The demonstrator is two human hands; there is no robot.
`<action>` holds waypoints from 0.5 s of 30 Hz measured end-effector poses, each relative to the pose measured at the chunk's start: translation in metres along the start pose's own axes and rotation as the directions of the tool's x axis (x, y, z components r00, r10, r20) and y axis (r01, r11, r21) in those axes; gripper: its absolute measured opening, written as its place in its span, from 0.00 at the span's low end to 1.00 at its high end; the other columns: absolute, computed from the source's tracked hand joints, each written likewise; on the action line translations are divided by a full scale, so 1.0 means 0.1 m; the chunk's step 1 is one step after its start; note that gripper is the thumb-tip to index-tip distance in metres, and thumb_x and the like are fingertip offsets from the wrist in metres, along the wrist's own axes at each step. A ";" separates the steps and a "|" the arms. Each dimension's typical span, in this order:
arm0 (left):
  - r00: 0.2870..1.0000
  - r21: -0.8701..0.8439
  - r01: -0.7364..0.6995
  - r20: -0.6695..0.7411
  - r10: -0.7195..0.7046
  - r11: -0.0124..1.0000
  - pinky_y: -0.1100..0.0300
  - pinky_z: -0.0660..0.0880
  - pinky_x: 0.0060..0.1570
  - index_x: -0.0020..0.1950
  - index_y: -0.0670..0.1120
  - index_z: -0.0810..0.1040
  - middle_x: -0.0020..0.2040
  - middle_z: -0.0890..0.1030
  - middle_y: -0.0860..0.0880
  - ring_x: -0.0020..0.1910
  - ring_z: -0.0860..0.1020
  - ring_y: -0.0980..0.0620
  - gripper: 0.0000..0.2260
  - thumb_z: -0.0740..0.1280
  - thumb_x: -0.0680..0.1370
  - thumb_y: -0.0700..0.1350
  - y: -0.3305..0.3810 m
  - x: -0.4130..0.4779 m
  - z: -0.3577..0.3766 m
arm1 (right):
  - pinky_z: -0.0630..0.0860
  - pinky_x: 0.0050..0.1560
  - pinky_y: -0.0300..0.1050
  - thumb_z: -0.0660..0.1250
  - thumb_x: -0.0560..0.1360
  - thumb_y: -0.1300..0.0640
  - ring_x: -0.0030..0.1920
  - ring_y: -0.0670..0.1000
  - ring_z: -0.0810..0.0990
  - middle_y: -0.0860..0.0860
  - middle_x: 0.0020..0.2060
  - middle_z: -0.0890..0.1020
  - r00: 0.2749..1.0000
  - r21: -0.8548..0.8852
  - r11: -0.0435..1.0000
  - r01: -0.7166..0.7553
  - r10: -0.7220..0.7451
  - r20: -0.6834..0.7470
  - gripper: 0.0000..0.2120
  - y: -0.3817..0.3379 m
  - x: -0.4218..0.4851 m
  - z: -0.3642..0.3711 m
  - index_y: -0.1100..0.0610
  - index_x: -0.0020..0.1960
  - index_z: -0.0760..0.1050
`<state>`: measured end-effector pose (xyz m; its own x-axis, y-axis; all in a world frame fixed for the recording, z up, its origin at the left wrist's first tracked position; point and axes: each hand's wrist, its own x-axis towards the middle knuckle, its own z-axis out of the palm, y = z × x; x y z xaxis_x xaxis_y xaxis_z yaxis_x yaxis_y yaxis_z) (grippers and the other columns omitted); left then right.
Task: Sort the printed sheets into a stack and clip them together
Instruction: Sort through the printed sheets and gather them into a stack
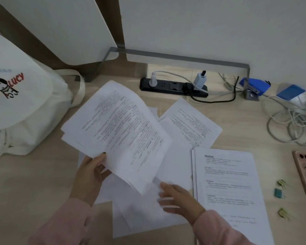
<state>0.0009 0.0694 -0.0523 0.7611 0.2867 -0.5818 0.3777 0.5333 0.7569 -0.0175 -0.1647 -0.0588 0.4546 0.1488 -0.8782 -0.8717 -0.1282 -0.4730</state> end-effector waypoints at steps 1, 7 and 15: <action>1.000 -0.032 0.000 0.027 0.001 0.999 0.62 0.80 0.36 0.60 0.47 0.76 0.51 0.83 0.53 0.46 0.81 0.54 0.13 0.59 0.78 0.38 0.03 -0.01 0.01 | 0.78 0.52 0.44 0.69 0.63 0.42 0.50 0.51 0.81 0.53 0.51 0.80 0.999 0.066 0.997 0.026 -0.028 0.030 0.26 -0.01 0.00 0.02 0.56 0.57 0.74; 0.990 -0.137 0.008 0.143 0.012 0.991 0.60 0.81 0.41 0.65 0.47 0.73 0.50 0.84 0.54 0.44 0.83 0.56 0.18 0.57 0.78 0.36 0.09 -0.06 0.06 | 0.78 0.51 0.43 0.69 0.70 0.51 0.54 0.48 0.82 0.49 0.55 0.83 0.950 0.446 0.880 0.164 -0.262 0.167 0.20 -0.27 0.01 0.26 0.54 0.60 0.75; 0.963 -0.256 -0.035 0.250 0.101 0.966 0.44 0.74 0.59 0.75 0.38 0.50 0.64 0.75 0.34 0.63 0.74 0.38 0.21 0.45 0.81 0.38 0.40 -0.14 -0.29 | 0.79 0.34 0.36 0.64 0.73 0.69 0.37 0.48 0.84 0.49 0.40 0.86 0.902 0.118 0.897 0.425 -0.409 -0.138 0.15 -0.64 0.02 -0.36 0.59 0.58 0.76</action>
<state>-0.0099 0.1093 -0.0221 0.9031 0.1309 -0.4091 0.2033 0.7087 0.6756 0.0457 -0.1917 -0.0327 0.7918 0.0509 -0.6087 -0.6108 0.0643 -0.7891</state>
